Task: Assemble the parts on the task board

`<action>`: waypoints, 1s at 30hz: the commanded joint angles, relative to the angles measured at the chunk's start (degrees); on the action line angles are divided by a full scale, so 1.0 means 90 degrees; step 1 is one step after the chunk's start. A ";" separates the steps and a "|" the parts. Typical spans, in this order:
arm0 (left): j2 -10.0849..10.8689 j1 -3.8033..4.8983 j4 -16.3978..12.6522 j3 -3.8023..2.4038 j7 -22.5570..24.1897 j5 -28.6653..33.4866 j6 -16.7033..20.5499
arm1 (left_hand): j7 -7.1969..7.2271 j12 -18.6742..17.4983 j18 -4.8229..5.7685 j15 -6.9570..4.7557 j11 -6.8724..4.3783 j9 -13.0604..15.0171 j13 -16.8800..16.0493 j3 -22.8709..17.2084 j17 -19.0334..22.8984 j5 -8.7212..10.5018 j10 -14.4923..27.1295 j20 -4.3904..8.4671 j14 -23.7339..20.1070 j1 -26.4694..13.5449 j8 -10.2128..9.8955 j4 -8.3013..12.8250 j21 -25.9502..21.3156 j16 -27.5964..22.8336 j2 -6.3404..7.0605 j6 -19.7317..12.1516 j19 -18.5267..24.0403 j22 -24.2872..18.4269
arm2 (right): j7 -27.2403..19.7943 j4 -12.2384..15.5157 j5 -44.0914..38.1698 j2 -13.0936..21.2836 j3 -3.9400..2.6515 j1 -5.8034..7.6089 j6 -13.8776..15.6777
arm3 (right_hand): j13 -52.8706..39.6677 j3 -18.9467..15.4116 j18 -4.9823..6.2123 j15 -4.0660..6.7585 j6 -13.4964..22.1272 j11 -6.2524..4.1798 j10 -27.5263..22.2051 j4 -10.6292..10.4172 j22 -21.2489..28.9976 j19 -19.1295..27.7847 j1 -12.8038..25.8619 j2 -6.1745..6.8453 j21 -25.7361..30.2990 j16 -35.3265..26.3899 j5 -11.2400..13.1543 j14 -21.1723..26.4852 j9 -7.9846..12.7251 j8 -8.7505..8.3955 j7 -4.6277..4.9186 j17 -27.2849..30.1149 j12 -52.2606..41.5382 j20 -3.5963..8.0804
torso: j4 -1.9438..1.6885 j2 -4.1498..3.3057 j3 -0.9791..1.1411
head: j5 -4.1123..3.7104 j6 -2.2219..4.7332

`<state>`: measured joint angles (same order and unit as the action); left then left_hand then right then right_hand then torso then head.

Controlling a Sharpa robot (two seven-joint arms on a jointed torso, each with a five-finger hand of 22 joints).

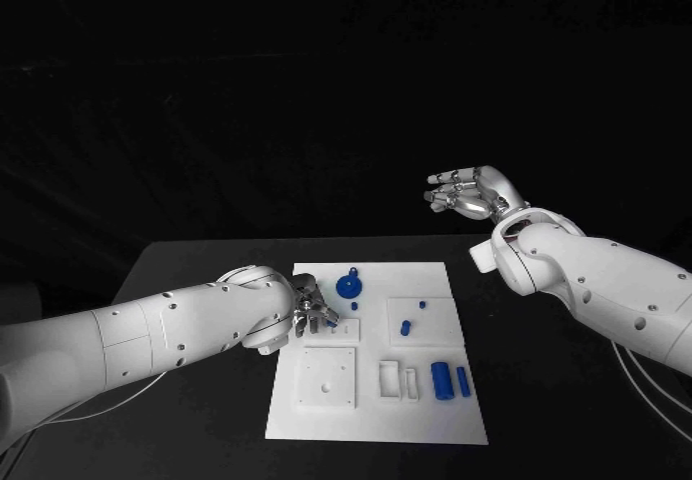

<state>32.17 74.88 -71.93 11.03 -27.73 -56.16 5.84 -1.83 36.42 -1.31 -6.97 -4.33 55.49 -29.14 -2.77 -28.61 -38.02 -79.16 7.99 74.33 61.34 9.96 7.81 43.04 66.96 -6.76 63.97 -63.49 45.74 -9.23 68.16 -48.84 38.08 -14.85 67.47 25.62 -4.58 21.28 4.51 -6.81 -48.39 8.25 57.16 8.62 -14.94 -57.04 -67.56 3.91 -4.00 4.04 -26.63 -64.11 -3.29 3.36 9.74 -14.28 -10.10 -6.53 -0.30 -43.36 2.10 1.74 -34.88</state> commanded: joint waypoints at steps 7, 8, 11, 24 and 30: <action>-0.0058 -0.0047 0.0023 0.0003 -0.0067 -0.0155 0.0186 | 0.0261 -0.0081 0.0030 -0.0011 -0.0018 -0.0035 -0.0029 -0.0929 -0.0057 -0.0042 -0.0082 0.0015 0.0066 -0.0012 -0.0024 0.0886 -0.0393 -0.0083 0.0057 0.0309 -0.0164 0.0468 | -0.0794 -0.0133 0.0989 -0.0133 -0.0006 0.0040 0.0281 | 0.0132 0.0017 0.0154 -0.0161 0.0042 0.0081 0.0188 -0.0074 0.1236 0.0077 -0.0032 0.0044 -0.0013 -0.0034 0.0012 0.0156 0.0012 -0.0022 0.0039 0.1180 0.0612 -0.0193 | -0.0005 0.0007 0.0007 | -0.0019 -0.0028; -0.0062 -0.0054 0.0024 0.0004 -0.0063 -0.0157 0.0186 | 0.0256 -0.0092 0.0033 -0.0008 -0.0020 -0.0046 -0.0030 -0.0928 -0.0059 -0.0035 -0.0079 0.0012 0.0067 -0.0017 -0.0031 0.0877 -0.0444 -0.0098 0.0045 0.0301 -0.0182 0.0523 | -0.0804 -0.0140 0.1009 -0.0144 -0.0006 0.0041 0.0290 | 0.0131 0.0007 0.0154 -0.0164 0.0051 0.0084 0.0184 -0.0079 0.1237 0.0078 -0.0032 0.0044 -0.0012 -0.0033 0.0004 0.0158 0.0013 -0.0022 0.0041 0.1180 0.0618 -0.0193 | -0.0002 0.0007 0.0008 | -0.0015 -0.0026; -0.0071 -0.0074 0.0028 0.0005 -0.0055 -0.0192 0.0170 | 0.0256 -0.0092 0.0033 -0.0008 -0.0020 -0.0046 -0.0030 -0.0928 -0.0059 -0.0035 -0.0079 0.0012 0.0067 -0.0017 -0.0031 0.0877 -0.0444 -0.0098 0.0045 0.0301 -0.0182 0.0523 | -0.0826 -0.0156 0.1047 -0.0170 -0.0006 0.0043 0.0354 | 0.0132 -0.0060 0.0148 -0.0178 0.0061 0.0093 0.0165 -0.0102 0.1240 0.0101 -0.0047 0.0045 -0.0005 -0.0039 -0.0016 0.0180 0.0013 -0.0022 0.0045 0.1182 0.0639 -0.0202 | 0.0007 0.0002 0.0006 | 0.0000 -0.0025; -0.0108 -0.0157 0.0075 0.0005 -0.0029 -0.0176 0.0177 | 0.0266 -0.0119 0.0065 -0.0007 -0.0019 -0.0101 -0.0053 -0.0855 -0.0095 0.0091 -0.0096 0.0008 0.0085 0.0003 0.0011 0.0804 -0.1172 -0.0150 0.0029 0.0296 -0.0441 0.1279 | -0.0795 -0.0220 0.1137 -0.0226 -0.0005 0.0043 0.0352 | 0.0131 -0.0385 0.0162 -0.0261 0.0397 0.0170 -0.0075 0.0001 0.1241 0.0336 -0.0192 -0.0006 -0.0003 -0.0036 -0.0031 0.0412 0.0026 -0.0035 0.0101 0.1184 0.0591 -0.0293 | -0.0006 0.0006 0.0012 | 0.0007 -0.0065; -0.0120 -0.0163 0.0084 0.0005 -0.0034 -0.0175 0.0167 | 0.0264 -0.0119 0.0083 -0.0007 -0.0013 -0.0120 -0.0054 -0.0855 -0.0104 0.0104 -0.0107 0.0006 0.0084 0.0040 0.0025 0.0792 -0.1773 -0.0163 0.0038 0.0286 -0.0655 0.1909 | -0.0787 -0.0233 0.1140 -0.0255 -0.0005 0.0040 0.0320 | 0.0131 -0.0398 0.0164 -0.0271 0.0443 0.0178 -0.0097 0.0093 0.1240 0.0369 -0.0243 -0.0034 -0.0003 -0.0034 0.0016 0.0452 0.0028 -0.0037 0.0109 0.1183 0.0587 -0.0304 | -0.0010 0.0005 0.0011 | -0.0001 -0.0069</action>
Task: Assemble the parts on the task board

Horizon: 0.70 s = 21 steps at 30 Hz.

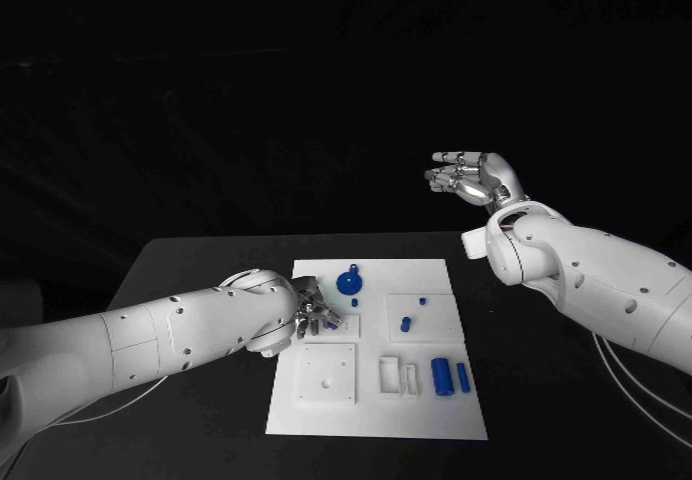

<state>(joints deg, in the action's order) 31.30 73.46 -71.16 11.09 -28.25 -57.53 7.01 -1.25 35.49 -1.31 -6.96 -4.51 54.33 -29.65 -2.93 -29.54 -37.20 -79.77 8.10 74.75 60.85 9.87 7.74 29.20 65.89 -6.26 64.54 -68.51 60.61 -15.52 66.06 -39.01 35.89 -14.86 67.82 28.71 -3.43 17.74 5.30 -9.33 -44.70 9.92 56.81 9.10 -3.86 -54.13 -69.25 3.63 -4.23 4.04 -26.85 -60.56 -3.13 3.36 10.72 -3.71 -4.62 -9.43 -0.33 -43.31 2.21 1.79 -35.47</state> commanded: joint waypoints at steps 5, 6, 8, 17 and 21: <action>-0.0041 -0.0009 0.0009 -0.0002 0.0018 -0.0041 0.0018 | 0.0199 -0.0016 0.0083 -0.0008 0.0007 0.0009 0.0002 -0.0837 -0.0001 0.0013 -0.0039 -0.0006 0.0037 0.0095 0.0036 0.0799 -0.0235 -0.0045 -0.0018 0.0222 -0.0097 0.0256 | -0.0084 0.0003 0.0048 -0.0019 -0.0004 0.0000 -0.0043 | 0.0004 -0.0018 0.0078 0.0007 0.0028 -0.0008 -0.0059 0.0044 0.0009 0.0050 -0.0039 -0.0012 0.0023 -0.0035 0.0033 0.0061 0.0010 -0.0037 0.0001 0.0010 -0.0025 0.0016 | -0.0004 0.0002 -0.0008 | -0.0011 -0.0008; -0.0043 -0.0009 0.0011 -0.0002 0.0017 -0.0046 0.0017 | 0.0196 -0.0018 0.0090 -0.0008 0.0006 0.0006 0.0003 -0.0839 0.0000 0.0016 -0.0027 -0.0004 0.0036 0.0102 0.0037 0.0803 -0.0468 -0.0043 -0.0019 0.0218 -0.0181 0.0495 | -0.0083 0.0004 0.0048 -0.0020 -0.0004 -0.0001 -0.0047 | 0.0004 -0.0023 0.0079 0.0008 0.0032 -0.0008 -0.0060 0.0058 0.0009 0.0052 -0.0034 -0.0027 0.0023 -0.0035 0.0032 0.0062 0.0010 -0.0037 0.0000 0.0010 -0.0028 0.0015 | -0.0003 0.0000 -0.0008 | -0.0016 -0.0007; -0.0046 -0.0012 0.0019 -0.0002 0.0015 -0.0056 0.0017 | 0.0195 -0.0019 0.0093 -0.0008 0.0006 0.0004 0.0004 -0.0840 0.0001 0.0017 -0.0022 -0.0003 0.0036 0.0104 0.0037 0.0805 -0.0569 -0.0043 -0.0019 0.0216 -0.0218 0.0598 | -0.0081 0.0007 0.0048 -0.0021 -0.0004 -0.0002 -0.0057 | 0.0004 -0.0025 0.0078 0.0005 0.0039 -0.0006 -0.0063 0.0062 0.0009 0.0056 -0.0030 -0.0030 0.0024 -0.0036 0.0031 0.0066 0.0011 -0.0038 0.0000 0.0010 -0.0027 0.0014 | -0.0003 0.0000 -0.0007 | -0.0018 -0.0006; -0.0040 -0.0016 0.0055 -0.0002 0.0013 -0.0082 -0.0023 | 0.0193 -0.0021 0.0100 -0.0004 0.0009 0.0010 0.0007 -0.0838 0.0004 0.0023 -0.0020 -0.0004 0.0031 0.0111 0.0046 0.0790 -0.0841 -0.0044 -0.0023 0.0209 -0.0315 0.0844 | -0.0011 -0.0017 0.0043 -0.0019 -0.0004 -0.0008 -0.0137 | 0.0004 -0.0004 0.0081 0.0001 0.0032 -0.0008 -0.0065 0.0085 0.0008 0.0072 -0.0034 -0.0078 0.0022 -0.0033 0.0058 0.0080 0.0010 -0.0036 0.0002 0.0009 -0.0031 0.0011 | -0.0024 0.0000 -0.0018 | -0.0053 -0.0006; -0.0039 -0.0016 0.0074 -0.0002 0.0011 -0.0068 -0.0091 | 0.0193 -0.0020 0.0101 -0.0004 0.0012 0.0017 0.0007 -0.0842 0.0009 0.0024 -0.0017 -0.0005 0.0033 0.0105 0.0055 0.0792 -0.0927 -0.0050 -0.0027 0.0205 -0.0348 0.0927 | 0.0020 -0.0031 0.0044 -0.0025 -0.0004 -0.0008 -0.0174 | 0.0004 0.0001 0.0080 0.0000 0.0037 -0.0006 -0.0070 0.0088 0.0010 0.0078 -0.0021 -0.0082 0.0025 -0.0036 0.0062 0.0084 0.0011 -0.0037 0.0000 0.0010 -0.0028 0.0007 | -0.0018 0.0002 -0.0008 | -0.0055 -0.0006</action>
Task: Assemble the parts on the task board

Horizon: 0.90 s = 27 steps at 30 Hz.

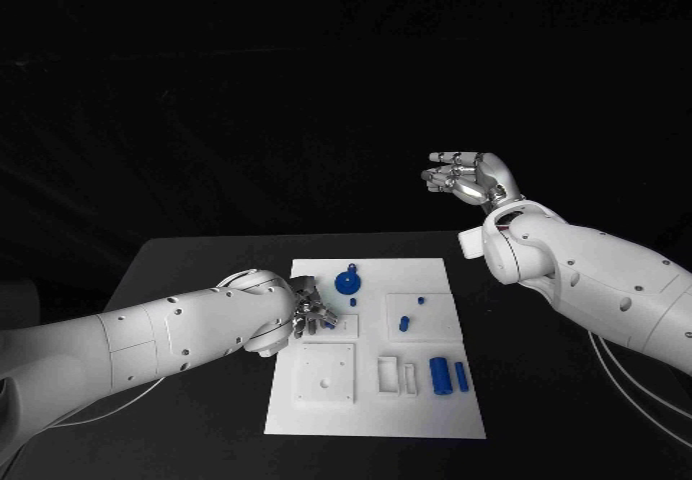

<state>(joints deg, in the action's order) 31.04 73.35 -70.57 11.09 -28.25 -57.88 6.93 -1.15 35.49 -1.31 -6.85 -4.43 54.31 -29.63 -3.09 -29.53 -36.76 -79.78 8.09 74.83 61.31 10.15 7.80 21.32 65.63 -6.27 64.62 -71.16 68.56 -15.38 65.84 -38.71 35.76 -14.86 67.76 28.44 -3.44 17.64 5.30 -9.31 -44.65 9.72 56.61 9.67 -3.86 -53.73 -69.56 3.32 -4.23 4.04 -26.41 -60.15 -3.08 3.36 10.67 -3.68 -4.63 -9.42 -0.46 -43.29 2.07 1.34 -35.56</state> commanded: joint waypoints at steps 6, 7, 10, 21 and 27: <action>-0.0013 -0.0004 0.0039 -0.0001 0.0001 -0.0007 -0.0161 | 0.0179 -0.0018 0.0102 -0.0014 0.0005 0.0021 0.0004 -0.0825 0.0007 -0.0020 -0.0009 -0.0007 0.0018 0.0054 0.0026 0.0786 -0.0104 -0.0020 -0.0029 0.0185 -0.0070 0.0091 | 0.0032 -0.0020 0.0013 -0.0038 -0.0004 -0.0012 -0.0188 | 0.0004 0.0003 0.0075 -0.0007 0.0033 0.0018 -0.0053 0.0030 0.0010 0.0052 0.0024 -0.0045 0.0026 -0.0036 0.0016 0.0058 0.0005 -0.0037 0.0006 0.0006 -0.0028 0.0002 | 0.0011 -0.0005 0.0013 | 0.0012 0.0010; -0.0014 -0.0004 0.0045 0.0000 -0.0001 -0.0001 -0.0177 | 0.0179 -0.0018 0.0102 -0.0014 0.0005 0.0021 0.0004 -0.0825 0.0007 -0.0020 -0.0009 -0.0007 0.0018 0.0054 0.0026 0.0786 -0.0104 -0.0020 -0.0029 0.0185 -0.0070 0.0091 | 0.0037 -0.0022 0.0013 -0.0041 -0.0004 -0.0015 -0.0195 | 0.0004 0.0001 0.0075 -0.0007 0.0036 0.0018 -0.0057 0.0040 0.0011 0.0060 0.0015 -0.0047 0.0027 -0.0035 0.0023 0.0061 0.0005 -0.0037 0.0006 0.0006 -0.0027 0.0001 | 0.0013 -0.0004 0.0011 | -0.0012 0.0003; -0.0011 -0.0004 0.0058 -0.0001 -0.0012 0.0032 -0.0231 | 0.0179 -0.0018 0.0102 -0.0014 0.0005 0.0021 0.0004 -0.0825 0.0007 -0.0020 -0.0009 -0.0007 0.0018 0.0054 0.0026 0.0786 -0.0104 -0.0020 -0.0029 0.0185 -0.0070 0.0091 | 0.0046 -0.0028 0.0014 -0.0045 -0.0004 -0.0021 -0.0210 | 0.0004 0.0001 0.0075 -0.0007 0.0036 0.0018 -0.0057 0.0040 0.0011 0.0060 0.0015 -0.0047 0.0027 -0.0035 0.0023 0.0061 0.0005 -0.0037 0.0006 0.0006 -0.0027 0.0001 | 0.0014 -0.0004 0.0007 | -0.0018 -0.0005; -0.0017 -0.0003 0.0056 -0.0001 -0.0011 0.0111 -0.0319 | 0.0178 -0.0013 0.0105 -0.0013 0.0008 0.0023 0.0004 -0.0827 0.0008 -0.0012 0.0000 -0.0008 0.0011 0.0057 0.0034 0.0790 -0.0208 -0.0020 -0.0036 0.0175 -0.0102 0.0194 | 0.0056 -0.0038 0.0014 -0.0052 -0.0004 -0.0029 -0.0217 | 0.0005 -0.0021 0.0077 -0.0011 0.0030 0.0018 -0.0054 0.0056 0.0010 0.0067 0.0004 -0.0054 0.0024 -0.0034 0.0035 0.0070 0.0005 -0.0037 0.0007 0.0005 -0.0032 -0.0002 | 0.0011 -0.0002 0.0009 | -0.0002 -0.0008; -0.0031 -0.0004 0.0050 -0.0001 -0.0002 0.0128 -0.0330 | 0.0174 -0.0007 0.0108 -0.0010 0.0010 0.0031 0.0003 -0.0822 0.0013 0.0005 0.0010 -0.0011 0.0008 0.0058 0.0044 0.0778 -0.0334 -0.0021 -0.0048 0.0154 -0.0149 0.0303 | 0.0068 -0.0036 0.0014 -0.0059 -0.0004 -0.0035 -0.0227 | 0.0005 -0.0031 0.0078 -0.0010 0.0017 0.0015 -0.0049 0.0067 0.0010 0.0068 0.0009 -0.0072 0.0023 -0.0034 0.0027 0.0069 0.0005 -0.0036 0.0005 0.0005 -0.0034 -0.0003 | 0.0013 -0.0001 0.0010 | 0.0000 0.0001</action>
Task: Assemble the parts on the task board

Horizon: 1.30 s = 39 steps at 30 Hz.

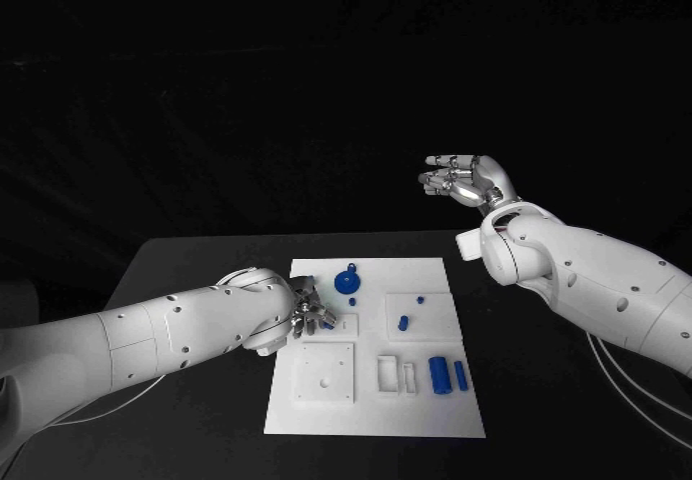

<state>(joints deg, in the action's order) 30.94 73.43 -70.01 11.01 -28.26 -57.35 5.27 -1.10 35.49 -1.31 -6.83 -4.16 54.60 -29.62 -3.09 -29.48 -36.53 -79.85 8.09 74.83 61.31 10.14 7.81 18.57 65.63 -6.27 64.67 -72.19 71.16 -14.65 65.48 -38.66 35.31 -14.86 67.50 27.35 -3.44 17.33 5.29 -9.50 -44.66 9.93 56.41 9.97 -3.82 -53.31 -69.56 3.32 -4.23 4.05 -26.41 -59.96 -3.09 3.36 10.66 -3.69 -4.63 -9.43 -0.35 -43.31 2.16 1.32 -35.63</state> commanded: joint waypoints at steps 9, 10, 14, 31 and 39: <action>-0.0034 -0.0013 -0.0007 0.0007 0.0002 0.0074 -0.0147 | 0.0168 -0.0007 0.0108 -0.0012 -0.0021 -0.0001 0.0001 -0.0822 0.0007 -0.0021 0.0017 -0.0010 0.0008 0.0058 0.0045 0.0777 -0.0028 -0.0021 -0.0048 0.0148 -0.0035 0.0014 | -0.0003 -0.0001 0.0008 -0.0018 -0.0004 -0.0018 -0.0116 | 0.0006 0.0003 0.0079 0.0011 0.0012 -0.0008 -0.0025 0.0036 0.0005 0.0019 0.0015 -0.0075 0.0023 -0.0034 0.0022 0.0046 0.0005 -0.0036 0.0006 0.0007 -0.0033 -0.0001 | 0.0002 0.0000 0.0001 | 0.0005 0.0028; -0.0037 -0.0013 -0.0005 0.0007 0.0002 0.0074 -0.0146 | 0.0168 -0.0007 0.0108 -0.0012 -0.0021 -0.0001 0.0001 -0.0822 0.0007 -0.0021 0.0017 -0.0010 0.0008 0.0058 0.0045 0.0777 -0.0028 -0.0021 -0.0048 0.0148 -0.0035 0.0014 | -0.0002 -0.0002 0.0008 -0.0021 -0.0004 -0.0020 -0.0117 | 0.0006 0.0004 0.0079 0.0011 0.0012 -0.0008 -0.0024 0.0038 0.0005 0.0019 0.0016 -0.0076 0.0023 -0.0034 0.0019 0.0046 0.0005 -0.0036 0.0006 0.0007 -0.0033 -0.0001 | 0.0000 -0.0001 0.0002 | 0.0008 0.0034; -0.0048 -0.0013 0.0003 0.0007 0.0001 0.0056 -0.0132 | 0.0167 -0.0003 0.0110 -0.0011 -0.0020 -0.0005 0.0004 -0.0825 0.0013 -0.0013 0.0022 -0.0011 0.0006 0.0070 0.0054 0.0777 -0.0178 -0.0021 -0.0049 0.0139 -0.0091 0.0142 | 0.0002 -0.0001 0.0008 -0.0026 -0.0004 -0.0025 -0.0125 | 0.0006 0.0012 0.0079 0.0010 0.0015 -0.0008 -0.0023 0.0049 0.0005 0.0021 0.0020 -0.0081 0.0023 -0.0035 -0.0003 0.0049 0.0006 -0.0037 0.0005 0.0007 -0.0031 -0.0002 | -0.0002 -0.0002 0.0004 | 0.0005 0.0036; 0.0036 -0.0014 -0.0136 0.0005 0.0092 -0.0099 0.0188 | 0.0170 -0.0007 0.0109 -0.0019 -0.0027 -0.0033 0.0011 -0.0826 0.0017 -0.0012 -0.0006 -0.0004 0.0032 0.0094 0.0053 0.0792 -0.0278 -0.0023 -0.0043 0.0164 -0.0151 0.0246 | 0.0002 -0.0010 0.0012 -0.0032 -0.0004 -0.0053 -0.0130 | 0.0005 0.0001 0.0079 0.0010 0.0005 -0.0007 -0.0023 0.0042 0.0005 0.0020 0.0052 -0.0079 0.0023 -0.0034 -0.0026 0.0048 0.0005 -0.0036 0.0005 0.0007 -0.0031 -0.0002 | -0.0003 -0.0002 -0.0005 | -0.0010 0.0021; 0.0125 -0.0020 -0.0284 0.0004 0.0202 -0.0161 0.0536 | 0.0176 -0.0040 0.0110 -0.0029 -0.0037 -0.0086 0.0025 -0.0823 0.0017 -0.0019 -0.0051 0.0005 0.0077 0.0092 0.0039 0.0820 -0.0364 -0.0049 -0.0034 0.0205 -0.0213 0.0323 | 0.0009 -0.0011 0.0014 -0.0024 -0.0004 -0.0066 -0.0135 | 0.0005 -0.0018 0.0079 0.0008 0.0006 -0.0006 -0.0027 0.0038 0.0005 0.0023 0.0061 -0.0081 0.0024 -0.0036 -0.0036 0.0051 0.0005 -0.0035 0.0004 0.0007 -0.0032 -0.0003 | -0.0005 0.0000 -0.0004 | -0.0008 0.0005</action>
<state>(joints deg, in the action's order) 32.07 73.29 -72.24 11.08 -27.72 -58.10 7.52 -0.99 35.49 -1.31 -7.03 -4.28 53.83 -29.45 -3.07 -29.33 -36.42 -80.17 8.10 75.27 61.31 10.31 7.82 15.61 65.40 -6.28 64.78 -73.62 74.03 -14.32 65.36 -38.63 35.10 -14.86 66.94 26.97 -3.45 17.33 5.29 -9.49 -44.67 9.93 56.41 10.28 -3.83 -53.31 -69.10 2.86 -4.23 4.05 -26.41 -59.97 -3.10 3.36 10.66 -3.70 -4.63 -9.43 -0.36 -43.32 2.11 1.23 -35.52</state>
